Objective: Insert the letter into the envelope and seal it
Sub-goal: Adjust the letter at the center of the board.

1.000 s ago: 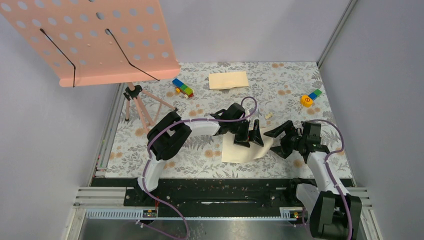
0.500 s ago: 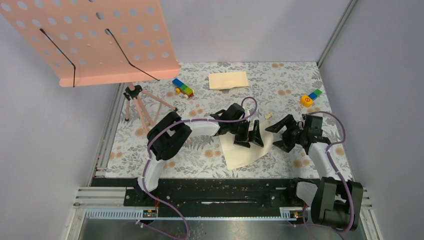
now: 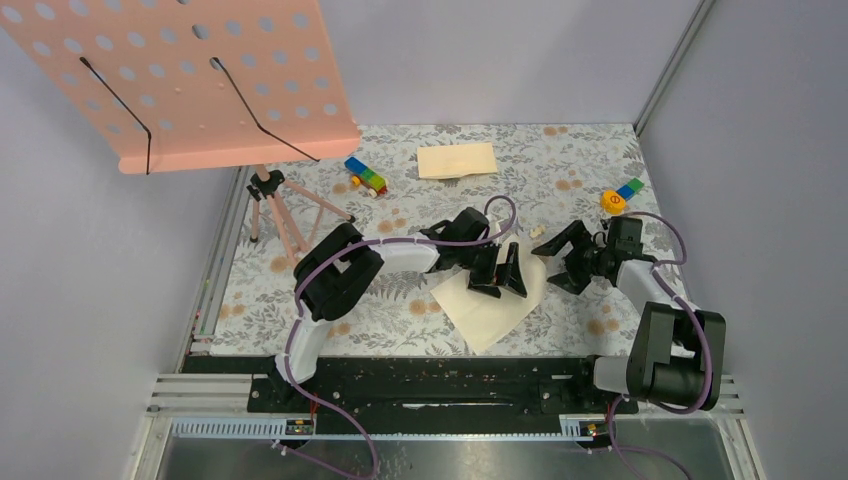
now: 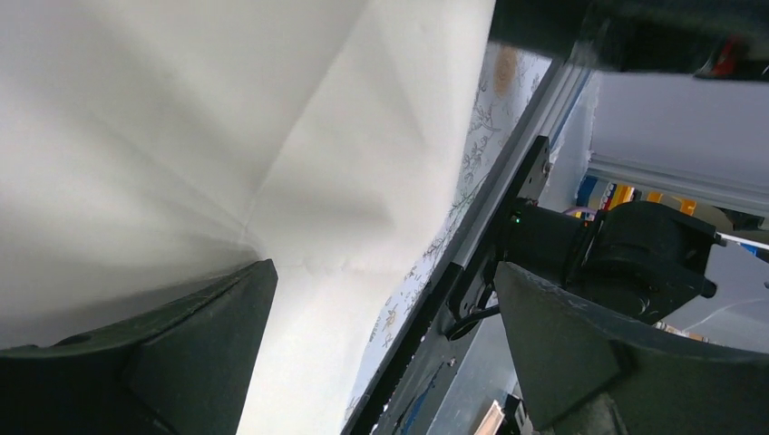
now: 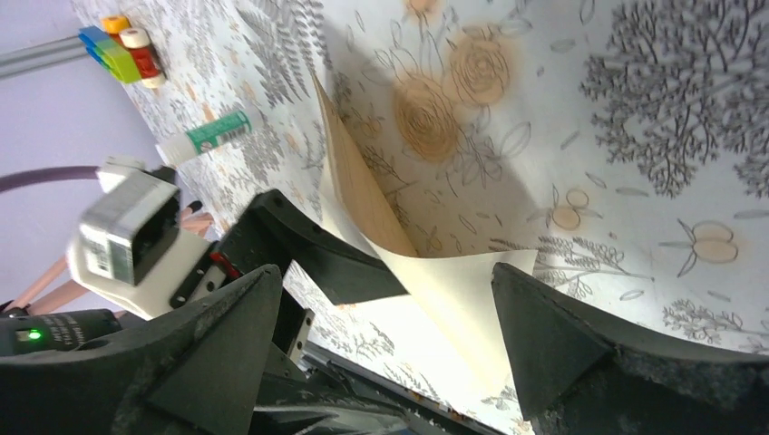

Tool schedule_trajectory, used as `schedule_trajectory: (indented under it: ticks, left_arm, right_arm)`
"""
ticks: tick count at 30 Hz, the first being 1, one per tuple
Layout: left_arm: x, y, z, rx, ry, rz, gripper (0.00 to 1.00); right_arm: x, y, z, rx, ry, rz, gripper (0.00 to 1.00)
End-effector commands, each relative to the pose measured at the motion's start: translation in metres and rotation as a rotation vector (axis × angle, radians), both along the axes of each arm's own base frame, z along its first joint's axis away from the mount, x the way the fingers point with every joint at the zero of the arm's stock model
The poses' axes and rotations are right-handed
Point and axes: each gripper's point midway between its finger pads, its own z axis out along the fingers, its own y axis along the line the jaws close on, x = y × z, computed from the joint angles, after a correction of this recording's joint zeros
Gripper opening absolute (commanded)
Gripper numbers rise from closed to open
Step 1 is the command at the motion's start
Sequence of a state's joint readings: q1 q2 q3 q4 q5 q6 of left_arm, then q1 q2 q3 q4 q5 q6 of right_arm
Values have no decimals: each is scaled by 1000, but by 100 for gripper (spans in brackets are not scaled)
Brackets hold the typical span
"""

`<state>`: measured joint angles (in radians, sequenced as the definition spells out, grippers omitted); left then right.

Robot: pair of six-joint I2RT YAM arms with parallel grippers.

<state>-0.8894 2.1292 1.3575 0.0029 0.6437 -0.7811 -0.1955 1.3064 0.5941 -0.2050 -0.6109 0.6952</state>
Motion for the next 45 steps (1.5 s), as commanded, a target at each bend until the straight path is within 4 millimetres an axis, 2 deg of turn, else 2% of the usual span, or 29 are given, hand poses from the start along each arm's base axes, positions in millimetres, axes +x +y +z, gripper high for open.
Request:
schedule_trajectory:
  ticks: [1, 7, 13, 16, 20, 24, 27, 34, 36, 42, 45]
  left_arm:
    - [-43, 45, -70, 239, 137, -43, 97]
    - [-45, 46, -70, 235, 143, -53, 97]
    - [-48, 48, -67, 236, 145, -70, 97]
    - [-45, 53, -51, 246, 89, -65, 97]
    - [-38, 66, -4, 250, -64, -44, 97]
    - [-42, 89, 2, 311, -79, 13, 97]
    - [-51, 104, -5, 355, -48, 36, 97]
    - [-61, 119, 14, 322, -62, 71, 98]
    - [-63, 128, 13, 344, -52, 97, 98]
    - [-66, 157, -16, 384, 30, 171, 98]
    - [-61, 162, -27, 389, 28, 183, 98]
  right_arm:
    - [28, -10, 18, -21, -87, -12, 94]
    - [38, -7, 11, 16, -75, -1, 93]
    - [38, -17, -1, -56, -44, 3, 93]
    - [38, -25, -7, -104, -11, -18, 93]
    - [37, -34, -15, -156, 40, -38, 93]
    - [40, -39, -22, -178, 56, -50, 93]
    - [37, -29, -27, -146, 72, -20, 92]
    - [17, 10, -37, -98, 86, 76, 91]
    - [10, 19, -43, -94, 97, 100, 91]
    - [5, 42, -46, -103, 99, 201, 91]
    - [-1, 57, -49, -119, 111, 258, 91]
